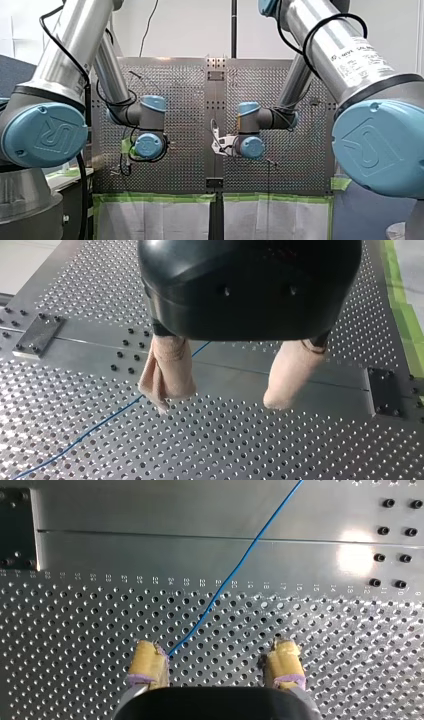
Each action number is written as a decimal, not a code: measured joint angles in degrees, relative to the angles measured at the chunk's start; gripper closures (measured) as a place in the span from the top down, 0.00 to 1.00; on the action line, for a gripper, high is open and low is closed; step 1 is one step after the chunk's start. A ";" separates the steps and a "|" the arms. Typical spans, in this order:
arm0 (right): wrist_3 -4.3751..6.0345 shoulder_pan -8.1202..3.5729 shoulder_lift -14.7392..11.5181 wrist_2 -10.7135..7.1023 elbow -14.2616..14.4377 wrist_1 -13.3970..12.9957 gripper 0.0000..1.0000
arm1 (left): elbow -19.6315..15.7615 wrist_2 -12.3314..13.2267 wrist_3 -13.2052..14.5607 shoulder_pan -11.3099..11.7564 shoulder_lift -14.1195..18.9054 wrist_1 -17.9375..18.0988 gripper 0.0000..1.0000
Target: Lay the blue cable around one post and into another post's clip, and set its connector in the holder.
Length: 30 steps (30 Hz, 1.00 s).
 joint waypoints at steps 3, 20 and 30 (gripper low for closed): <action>-0.56 -0.07 0.00 1.22 -0.02 -0.14 0.99 | -0.01 -0.28 -0.26 0.01 0.00 0.06 1.00; -0.96 -0.18 0.00 3.91 0.00 -0.63 0.99 | -0.06 -0.40 -1.04 -0.07 0.00 -0.02 1.00; -0.96 -0.18 0.00 3.91 0.00 -0.62 0.99 | -0.08 -0.40 -1.07 -0.07 0.02 -0.02 1.00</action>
